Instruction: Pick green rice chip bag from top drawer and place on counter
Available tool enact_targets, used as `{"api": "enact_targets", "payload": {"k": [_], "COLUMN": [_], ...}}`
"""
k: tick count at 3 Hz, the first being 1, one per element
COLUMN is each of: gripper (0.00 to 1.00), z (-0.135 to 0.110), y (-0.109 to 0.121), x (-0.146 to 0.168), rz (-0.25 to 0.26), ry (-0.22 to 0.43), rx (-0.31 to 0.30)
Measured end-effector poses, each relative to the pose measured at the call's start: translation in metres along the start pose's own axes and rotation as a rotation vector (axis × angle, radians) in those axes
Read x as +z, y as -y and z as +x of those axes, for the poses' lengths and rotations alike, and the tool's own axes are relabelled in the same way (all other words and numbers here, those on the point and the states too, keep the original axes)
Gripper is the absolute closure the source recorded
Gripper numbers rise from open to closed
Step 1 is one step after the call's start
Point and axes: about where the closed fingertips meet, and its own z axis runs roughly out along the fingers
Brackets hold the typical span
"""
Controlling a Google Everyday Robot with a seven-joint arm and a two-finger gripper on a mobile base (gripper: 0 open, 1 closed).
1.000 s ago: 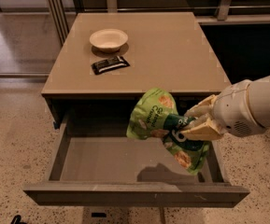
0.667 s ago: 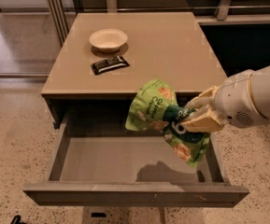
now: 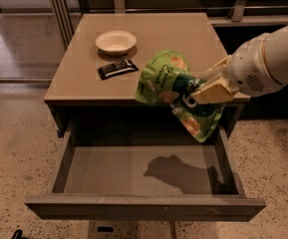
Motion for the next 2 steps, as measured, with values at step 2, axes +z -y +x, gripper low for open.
{"api": "enact_targets", "payload": {"k": [2], "gripper": [1.00], "z": [0.017], "y": [0.055], "x": [0.020], "rz": [0.118], "ry": [-0.041], "rx": [0.214]}}
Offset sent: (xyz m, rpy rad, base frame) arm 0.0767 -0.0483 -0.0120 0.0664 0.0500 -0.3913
